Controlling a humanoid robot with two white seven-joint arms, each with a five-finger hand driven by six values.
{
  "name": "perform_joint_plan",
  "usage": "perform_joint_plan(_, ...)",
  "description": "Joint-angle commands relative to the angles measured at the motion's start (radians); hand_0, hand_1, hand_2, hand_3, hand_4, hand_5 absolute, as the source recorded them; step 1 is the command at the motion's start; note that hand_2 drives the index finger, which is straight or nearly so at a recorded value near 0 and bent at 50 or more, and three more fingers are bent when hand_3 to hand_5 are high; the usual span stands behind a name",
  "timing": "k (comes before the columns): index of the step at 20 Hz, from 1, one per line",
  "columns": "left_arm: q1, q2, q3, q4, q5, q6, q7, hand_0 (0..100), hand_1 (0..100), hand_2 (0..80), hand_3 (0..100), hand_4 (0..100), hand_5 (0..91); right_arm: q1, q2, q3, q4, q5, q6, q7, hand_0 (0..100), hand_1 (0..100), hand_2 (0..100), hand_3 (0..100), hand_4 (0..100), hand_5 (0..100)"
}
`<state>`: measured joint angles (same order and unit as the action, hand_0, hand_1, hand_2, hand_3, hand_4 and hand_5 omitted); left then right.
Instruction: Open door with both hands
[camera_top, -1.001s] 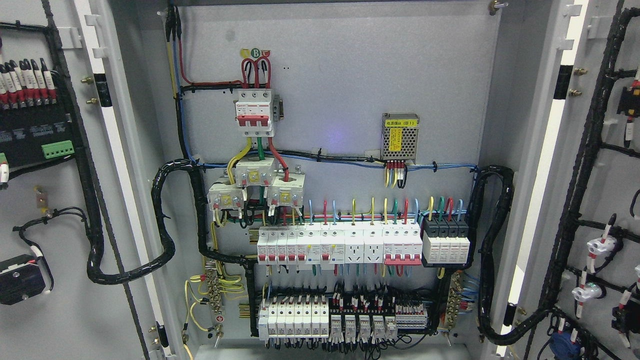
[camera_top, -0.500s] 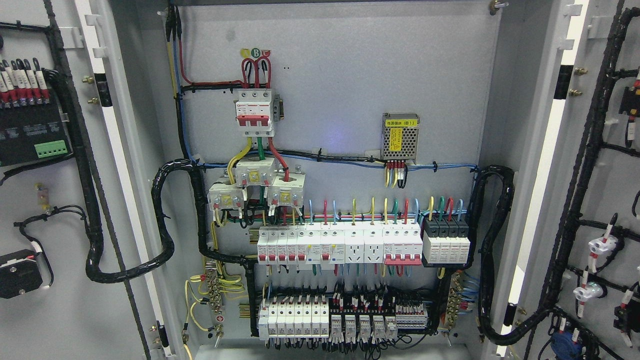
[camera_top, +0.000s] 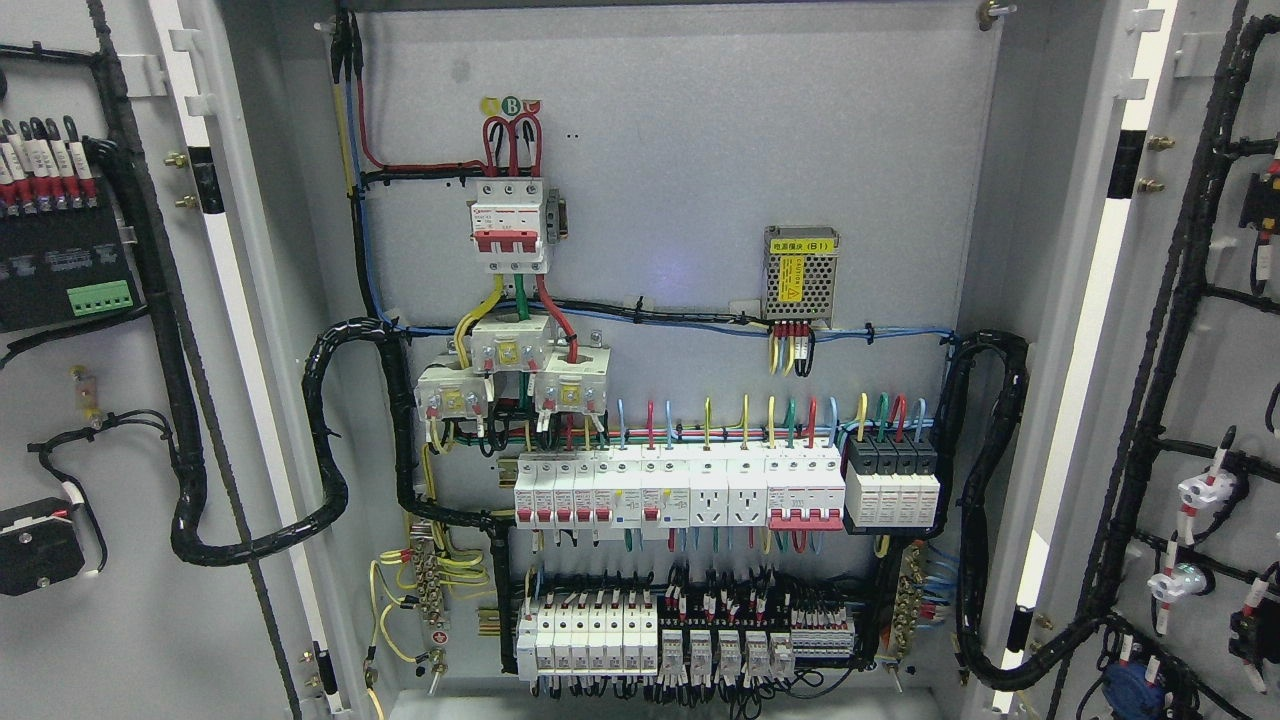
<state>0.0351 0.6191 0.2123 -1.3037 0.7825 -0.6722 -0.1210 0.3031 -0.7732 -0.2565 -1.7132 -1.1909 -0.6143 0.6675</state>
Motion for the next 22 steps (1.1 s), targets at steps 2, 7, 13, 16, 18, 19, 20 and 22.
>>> perform_joint_plan(2, 0.014, -0.001, -0.016, -0.029, 0.003, -0.003, 0.0, 0, 0, 0.0, 0, 4, 0.0, -0.004, -0.003, 0.008, -0.022, 0.001, 0.001, -0.005, 0, 0, 0, 0, 0, 0)
perform_joint_plan(7, 0.017, -0.002, -0.016, -0.092, 0.003, -0.003, 0.0, 0, 0, 0.0, 0, 4, 0.0, -0.004, 0.003, 0.051, -0.086, 0.005, -0.001, -0.009, 0, 0, 0, 0, 0, 0)
perform_joint_plan(13, 0.046, 0.001, -0.03, -0.187, 0.004, -0.003, 0.001, 0, 0, 0.0, 0, 4, 0.0, -0.005, 0.006, 0.132, -0.144, 0.057, -0.001, -0.078, 0, 0, 0, 0, 0, 0)
perform_joint_plan(16, 0.065, -0.004, -0.03, -0.241, 0.003, -0.003, 0.001, 0, 0, 0.0, 0, 4, 0.0, -0.019, 0.009, 0.187, -0.147, 0.115, -0.002, -0.12, 0, 0, 0, 0, 0, 0)
perform_joint_plan(18, 0.088, -0.001, -0.03, -0.264, 0.004, -0.003, 0.003, 0, 0, 0.0, 0, 4, 0.0, -0.033, 0.011, 0.221, -0.149, 0.126, -0.002, -0.121, 0, 0, 0, 0, 0, 0)
perform_joint_plan(19, 0.095, -0.002, -0.03, -0.281, 0.003, -0.003, 0.003, 0, 0, 0.0, 0, 4, 0.0, -0.041, 0.011, 0.241, -0.151, 0.129, -0.004, -0.126, 0, 0, 0, 0, 0, 0)
perform_joint_plan(20, 0.107, -0.002, -0.03, -0.301, 0.004, -0.003, 0.003, 0, 0, 0.0, 0, 4, 0.0, -0.047, 0.011, 0.261, -0.152, 0.129, -0.004, -0.135, 0, 0, 0, 0, 0, 0)
perform_joint_plan(22, 0.143, -0.006, -0.03, -0.348, 0.004, -0.003, 0.001, 0, 0, 0.0, 0, 4, 0.0, -0.051, 0.012, 0.293, -0.155, 0.148, -0.004, -0.154, 0, 0, 0, 0, 0, 0)
